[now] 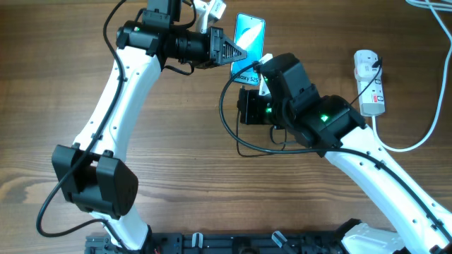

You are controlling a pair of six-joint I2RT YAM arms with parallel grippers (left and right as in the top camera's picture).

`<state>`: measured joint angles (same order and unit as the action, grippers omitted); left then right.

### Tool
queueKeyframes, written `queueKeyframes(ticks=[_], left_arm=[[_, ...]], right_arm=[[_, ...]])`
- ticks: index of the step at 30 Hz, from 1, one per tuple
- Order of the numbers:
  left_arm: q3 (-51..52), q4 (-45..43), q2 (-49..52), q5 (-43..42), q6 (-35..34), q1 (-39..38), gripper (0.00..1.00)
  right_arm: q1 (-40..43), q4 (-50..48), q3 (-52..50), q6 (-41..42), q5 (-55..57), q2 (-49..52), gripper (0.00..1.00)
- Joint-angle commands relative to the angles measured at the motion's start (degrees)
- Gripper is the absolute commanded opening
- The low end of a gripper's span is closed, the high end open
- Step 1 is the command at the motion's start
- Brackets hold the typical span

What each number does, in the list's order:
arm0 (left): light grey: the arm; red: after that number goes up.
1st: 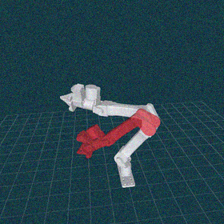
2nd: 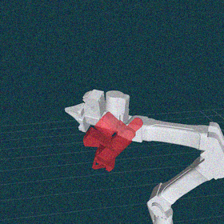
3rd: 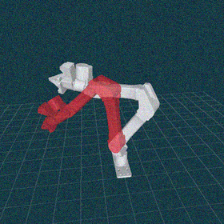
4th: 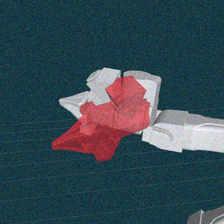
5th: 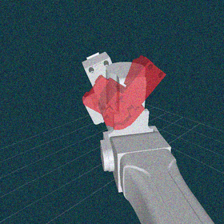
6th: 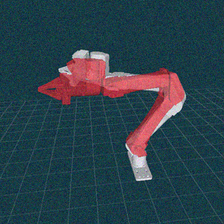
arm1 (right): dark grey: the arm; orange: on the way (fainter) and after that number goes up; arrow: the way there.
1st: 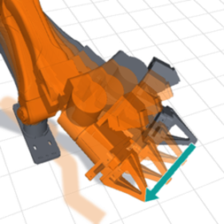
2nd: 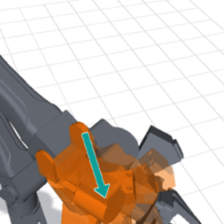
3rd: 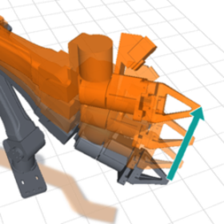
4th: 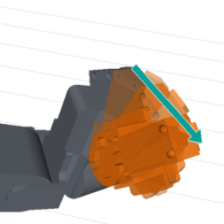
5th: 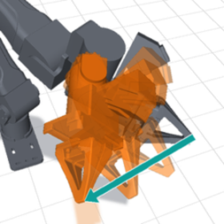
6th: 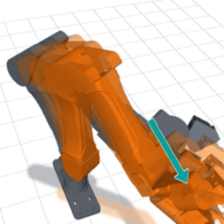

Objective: Plug charger to phone and switch on socket
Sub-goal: 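Push the USB-C plug up into the phone's bottom port with the right gripper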

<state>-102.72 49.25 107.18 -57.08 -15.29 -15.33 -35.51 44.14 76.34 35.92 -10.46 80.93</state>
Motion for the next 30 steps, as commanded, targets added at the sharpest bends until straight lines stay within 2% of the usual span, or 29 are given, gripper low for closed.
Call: queueKeyframes(ticks=[1,21,30], left_arm=[[-0.4,-0.2,-2.1,-2.7,1.6,-0.3,0.04],[-0.4,0.9,-2.1,-2.9,2.9,-0.3,0.04],[-0.4,1.2,-2.1,-2.9,2.9,-0.3,0.04]], right_arm=[[0.3,-0.3,0.6,0.4,0.5,0.5,0.04],[1.9,-3.5,0.6,1.5,0.5,0.5,0.04],[5.5,-5.0,0.6,-3.0,0.3,0.5,0.04]])
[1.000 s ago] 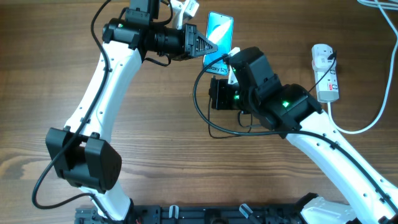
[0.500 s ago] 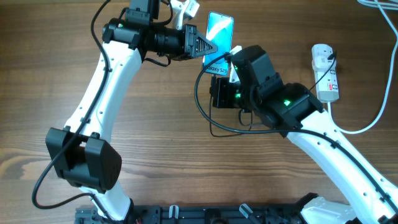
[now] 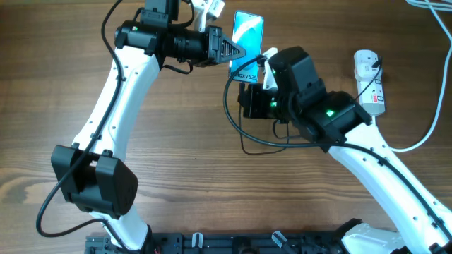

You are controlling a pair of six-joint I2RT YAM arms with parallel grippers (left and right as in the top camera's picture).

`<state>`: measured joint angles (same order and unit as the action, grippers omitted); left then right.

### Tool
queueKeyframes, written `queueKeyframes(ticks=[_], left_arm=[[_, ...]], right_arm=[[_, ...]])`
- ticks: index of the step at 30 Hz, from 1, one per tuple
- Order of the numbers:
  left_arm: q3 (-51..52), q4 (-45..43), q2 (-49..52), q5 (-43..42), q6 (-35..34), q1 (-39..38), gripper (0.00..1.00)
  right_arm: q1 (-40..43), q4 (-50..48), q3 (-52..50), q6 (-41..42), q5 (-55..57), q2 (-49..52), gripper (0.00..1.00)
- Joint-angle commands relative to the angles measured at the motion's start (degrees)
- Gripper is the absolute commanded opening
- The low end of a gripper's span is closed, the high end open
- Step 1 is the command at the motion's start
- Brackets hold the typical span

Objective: Plug charger to phone and switch on socket
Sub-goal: 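Push the USB-C plug up into the phone's bottom port with the right gripper, then lower the plugged phone onto the table with the left gripper and release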

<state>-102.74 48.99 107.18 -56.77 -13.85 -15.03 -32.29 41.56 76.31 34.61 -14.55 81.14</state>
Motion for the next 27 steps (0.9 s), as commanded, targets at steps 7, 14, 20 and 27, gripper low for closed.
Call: queueKeyframes(ticks=[7,14,20,27], left_arm=[[-0.3,1.8,-2.1,-4.3,1.4,-0.6,0.04],[-0.3,1.8,-2.1,-4.2,1.4,-0.6,0.04],[-0.3,1.8,-2.1,0.3,1.4,-0.4,0.04],[-0.3,9.6,-0.6,16.5,-0.1,-0.3,0.04]], right_arm=[[2.3,-6.2,0.6,-3.8,8.2,0.3,0.05],[2.4,-6.4,0.6,-4.8,10.7,-0.5,0.09],[2.4,-2.3,0.6,-4.6,7.2,-5.4,0.48],[2.4,9.8,0.5,0.1,7.6,-9.9,0.99]])
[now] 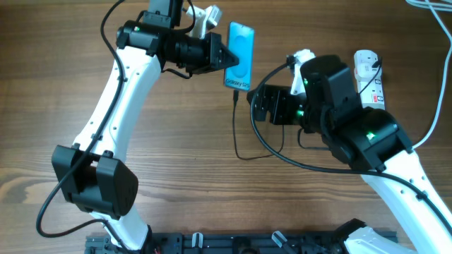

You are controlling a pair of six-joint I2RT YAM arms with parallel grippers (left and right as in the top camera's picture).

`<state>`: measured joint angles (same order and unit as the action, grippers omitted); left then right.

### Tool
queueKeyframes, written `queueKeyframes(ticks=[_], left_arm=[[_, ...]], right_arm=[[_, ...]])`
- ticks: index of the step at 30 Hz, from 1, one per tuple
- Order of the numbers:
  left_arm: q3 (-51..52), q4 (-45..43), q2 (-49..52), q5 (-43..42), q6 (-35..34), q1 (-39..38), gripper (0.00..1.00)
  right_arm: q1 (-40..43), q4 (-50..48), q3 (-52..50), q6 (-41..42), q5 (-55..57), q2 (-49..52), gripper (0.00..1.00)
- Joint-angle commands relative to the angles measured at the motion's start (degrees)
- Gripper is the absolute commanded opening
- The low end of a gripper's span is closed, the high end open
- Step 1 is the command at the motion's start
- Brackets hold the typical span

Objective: Plug charger to phone and switch on socket
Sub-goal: 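Lower the plugged phone onto the table with the left gripper and release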

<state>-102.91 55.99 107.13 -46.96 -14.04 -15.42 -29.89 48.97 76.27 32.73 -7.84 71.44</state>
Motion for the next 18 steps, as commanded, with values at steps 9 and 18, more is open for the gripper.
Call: queueKeyframes(ticks=[9,18], left_arm=[[-0.2,3.7,13.7,7.6,0.1,-1.8,0.04],[-0.2,-0.9,23.0,7.8,0.3,-3.1,0.04]], right_arm=[[-0.1,9.0,0.1,3.7,0.0,3.5,1.0],[-0.2,9.2,0.1,3.7,-1.5,9.5,1.0]])
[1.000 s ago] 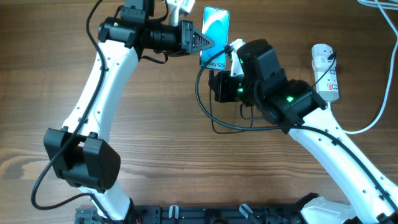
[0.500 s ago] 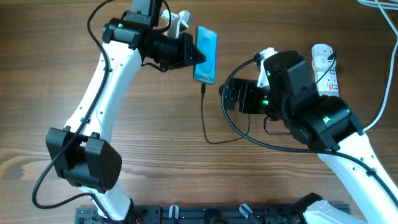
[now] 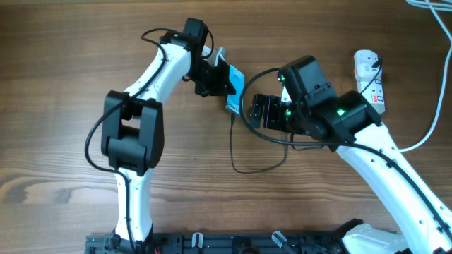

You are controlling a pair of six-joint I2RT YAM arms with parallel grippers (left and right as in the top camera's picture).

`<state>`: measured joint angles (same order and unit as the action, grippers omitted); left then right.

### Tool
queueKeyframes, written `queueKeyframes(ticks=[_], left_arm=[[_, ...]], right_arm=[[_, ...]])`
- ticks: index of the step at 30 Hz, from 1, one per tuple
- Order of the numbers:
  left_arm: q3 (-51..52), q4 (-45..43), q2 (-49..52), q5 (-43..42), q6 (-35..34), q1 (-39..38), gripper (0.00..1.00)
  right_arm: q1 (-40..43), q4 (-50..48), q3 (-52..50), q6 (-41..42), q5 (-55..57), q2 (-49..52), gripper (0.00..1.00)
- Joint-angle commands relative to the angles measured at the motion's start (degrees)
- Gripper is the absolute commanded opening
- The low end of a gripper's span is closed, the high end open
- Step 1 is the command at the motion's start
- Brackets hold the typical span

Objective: Plug charger to phone and switch on socket
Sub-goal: 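Lower the plugged phone onto the table with the left gripper and release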

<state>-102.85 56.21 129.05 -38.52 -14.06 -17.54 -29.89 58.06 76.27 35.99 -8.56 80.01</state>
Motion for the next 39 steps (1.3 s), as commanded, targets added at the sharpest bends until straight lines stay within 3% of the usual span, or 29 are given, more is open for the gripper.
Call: queueKeyframes(ticks=[1,6,16,23,28,31,33,34,39], left_arm=[[-0.2,-1.8,1.7,0.6,0.3,-1.4,0.04],[-0.2,-3.8,2.2,7.3,0.3,-4.1,0.04],[0.3,-3.8,2.2,12.6,0.1,-5.5,0.05],[7.1,-7.4,2.2,13.4,-0.1,-5.5,0.11],[7.1,-7.4,2.2,13.7,-0.1,-5.5,0.4],[7.1,-6.7,2.2,16.3,-0.1,-5.4,0.41],[7.1,-5.9,2.2,18.5,-0.1,-5.3,0.53],[7.1,-5.5,2.2,19.8,-0.1,-5.1,0.65],[6.0,-2.6,-0.9,21.3,-4.2,-1.3,0.78]], right_arm=[[-0.2,0.1,0.1,0.4,-0.7,1.2,1.0],[-0.2,-0.3,0.1,0.4,-0.5,1.2,1.0],[-0.1,0.1,0.1,0.7,-0.5,1.2,1.0],[-0.1,0.0,0.1,0.6,-0.5,1.2,1.0],[0.0,0.3,0.1,0.7,2.4,1.2,1.0],[1.7,3.0,0.1,3.9,6.0,1.2,1.0],[3.7,5.1,0.1,4.1,8.2,1.2,1.0],[4.6,6.6,0.1,3.2,8.4,1.2,1.0],[14.5,10.0,0.3,0.0,10.7,1.2,1.0]])
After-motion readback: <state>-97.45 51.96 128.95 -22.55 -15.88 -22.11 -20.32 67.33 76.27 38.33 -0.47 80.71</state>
